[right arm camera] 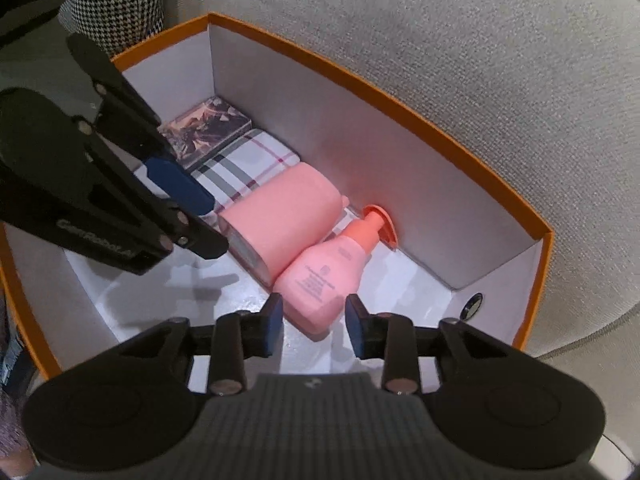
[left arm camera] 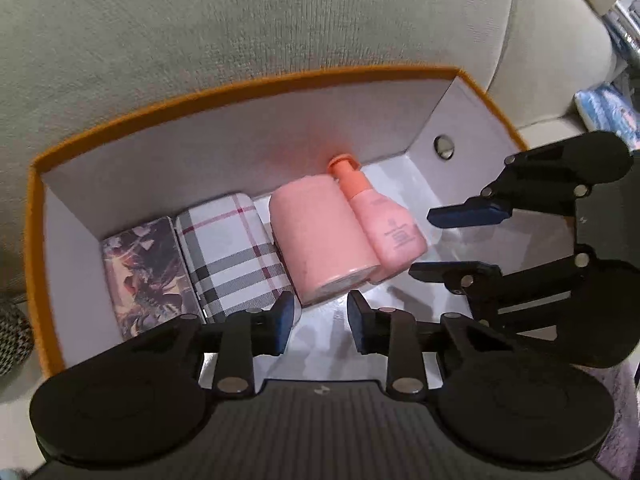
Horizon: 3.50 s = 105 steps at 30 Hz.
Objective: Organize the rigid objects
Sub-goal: 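Lower and release the pink cup with the left gripper while the right releases the bottle, then withdraw both grippers from the orange box toward the items on the sofa, then grasp the brown square box with the left gripper while the right grasps the clear cube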
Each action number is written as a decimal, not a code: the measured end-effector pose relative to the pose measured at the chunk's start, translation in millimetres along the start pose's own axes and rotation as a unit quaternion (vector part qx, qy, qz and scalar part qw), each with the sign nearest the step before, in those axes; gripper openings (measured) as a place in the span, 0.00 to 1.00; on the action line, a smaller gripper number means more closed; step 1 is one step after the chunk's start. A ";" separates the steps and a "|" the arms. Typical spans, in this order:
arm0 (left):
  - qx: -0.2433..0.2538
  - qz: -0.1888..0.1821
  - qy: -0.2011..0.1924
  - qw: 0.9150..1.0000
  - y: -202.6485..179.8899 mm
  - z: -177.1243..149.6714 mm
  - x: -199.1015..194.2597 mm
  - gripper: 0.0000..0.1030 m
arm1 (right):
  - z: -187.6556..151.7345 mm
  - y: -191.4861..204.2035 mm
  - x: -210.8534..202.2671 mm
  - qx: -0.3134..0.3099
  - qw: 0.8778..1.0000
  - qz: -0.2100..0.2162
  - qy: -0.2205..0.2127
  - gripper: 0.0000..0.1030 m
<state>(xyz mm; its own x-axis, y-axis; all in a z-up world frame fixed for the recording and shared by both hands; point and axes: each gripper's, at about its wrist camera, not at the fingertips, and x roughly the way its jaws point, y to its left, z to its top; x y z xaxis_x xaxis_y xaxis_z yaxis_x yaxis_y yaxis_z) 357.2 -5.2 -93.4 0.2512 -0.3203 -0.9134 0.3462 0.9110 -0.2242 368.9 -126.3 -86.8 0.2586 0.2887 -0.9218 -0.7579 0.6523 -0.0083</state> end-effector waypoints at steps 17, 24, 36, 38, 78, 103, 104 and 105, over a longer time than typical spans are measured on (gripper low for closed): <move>-0.030 -0.019 -0.187 0.982 -58.1 -92.6 -119.7 0.35 | -60.7 52.1 -98.1 0.150 0.976 -0.012 -0.155 0.44; -0.056 -0.025 -0.181 0.982 -80.0 -140.7 -115.1 0.35 | -115.1 79.8 -121.7 0.205 0.963 -0.042 -0.173 0.44; -0.054 -0.038 -0.119 0.991 -118.2 -191.7 -71.9 0.35 | -212.9 98.1 -126.8 0.299 0.945 -0.093 -0.092 0.54; -0.047 -0.041 -0.114 0.991 -127.2 -195.4 -66.4 0.36 | -223.4 95.8 -126.5 0.312 0.941 -0.107 -0.076 0.52; -0.026 0.048 -0.019 0.998 -189.3 -189.2 -23.4 0.71 | -257.9 76.9 -120.9 0.355 0.926 -0.075 -0.104 0.11; -0.045 0.062 -0.012 0.997 -117.3 -197.0 -21.8 0.72 | -169.9 91.8 -66.7 0.160 0.984 -0.034 -0.067 0.51; -0.040 0.065 -0.009 0.997 -119.0 -197.0 -22.0 0.73 | -169.3 91.8 -66.0 0.162 0.984 -0.031 -0.066 0.51; -0.035 0.066 -0.004 0.997 -121.4 -197.2 -22.4 0.74 | -168.7 92.4 -65.4 0.162 0.984 -0.030 -0.065 0.52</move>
<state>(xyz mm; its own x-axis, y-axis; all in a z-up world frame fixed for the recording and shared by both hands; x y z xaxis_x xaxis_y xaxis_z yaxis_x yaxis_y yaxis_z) 131.3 -57.3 -112.7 0.2975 -0.1991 -0.9337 0.2469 0.9608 -0.1262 181.0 -203.1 -92.7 0.3875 0.3169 -0.8657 -0.5133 0.8542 0.0830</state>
